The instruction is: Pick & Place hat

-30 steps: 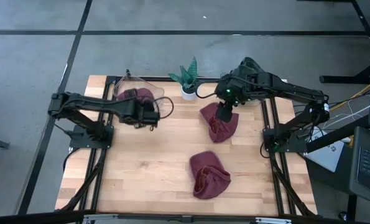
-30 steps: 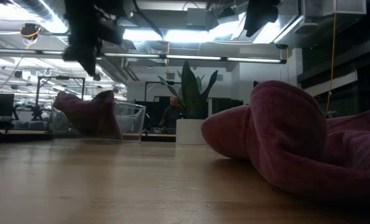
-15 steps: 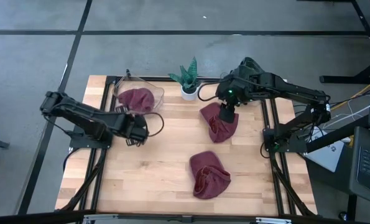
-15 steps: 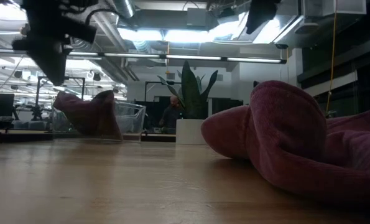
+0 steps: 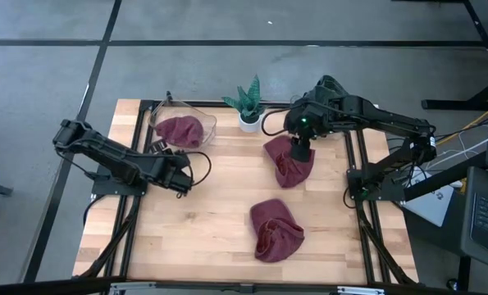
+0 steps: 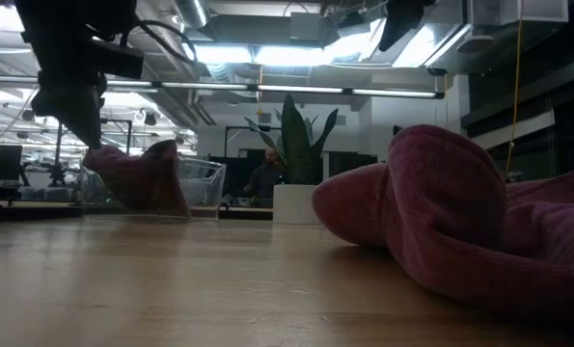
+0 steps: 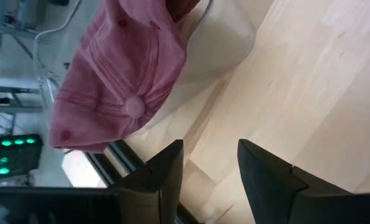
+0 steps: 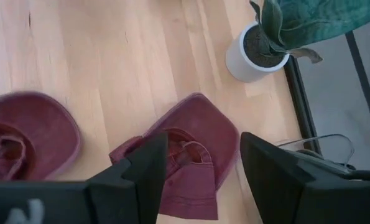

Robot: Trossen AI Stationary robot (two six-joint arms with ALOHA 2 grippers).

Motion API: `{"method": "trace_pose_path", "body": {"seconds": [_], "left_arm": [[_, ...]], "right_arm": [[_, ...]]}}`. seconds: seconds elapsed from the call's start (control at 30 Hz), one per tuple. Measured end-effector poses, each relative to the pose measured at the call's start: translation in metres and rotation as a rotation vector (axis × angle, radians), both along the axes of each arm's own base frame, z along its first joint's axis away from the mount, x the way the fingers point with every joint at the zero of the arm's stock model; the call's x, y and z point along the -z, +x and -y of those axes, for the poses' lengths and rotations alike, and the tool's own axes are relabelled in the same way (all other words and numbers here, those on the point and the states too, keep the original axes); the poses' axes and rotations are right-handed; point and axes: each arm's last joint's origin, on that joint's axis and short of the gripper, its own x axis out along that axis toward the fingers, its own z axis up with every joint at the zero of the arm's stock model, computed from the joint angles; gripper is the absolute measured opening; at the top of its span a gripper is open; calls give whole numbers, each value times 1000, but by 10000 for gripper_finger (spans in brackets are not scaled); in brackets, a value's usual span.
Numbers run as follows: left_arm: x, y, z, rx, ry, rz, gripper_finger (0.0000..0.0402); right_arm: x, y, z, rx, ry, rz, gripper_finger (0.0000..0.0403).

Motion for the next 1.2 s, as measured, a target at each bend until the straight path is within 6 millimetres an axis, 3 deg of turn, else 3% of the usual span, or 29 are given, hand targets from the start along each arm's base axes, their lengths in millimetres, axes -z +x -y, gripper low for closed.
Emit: {"method": "trace_pose_path", "body": {"seconds": [0.3,0.6,0.77,1.2], "left_arm": [[11,-6,0,33,60,-24,148],[20,-5,-1,80,65,-32,148],[20,-3,-7,69,76,-46,148],[16,14,-32,107,43,-65,148]], "right_arm": [[0,-2,0,-75,-44,-37,200],[-9,-21,6,-49,-63,-28,200],[-16,-30,5,-15,-68,12,200],[-18,-31,5,-17,-71,18,200]]}}
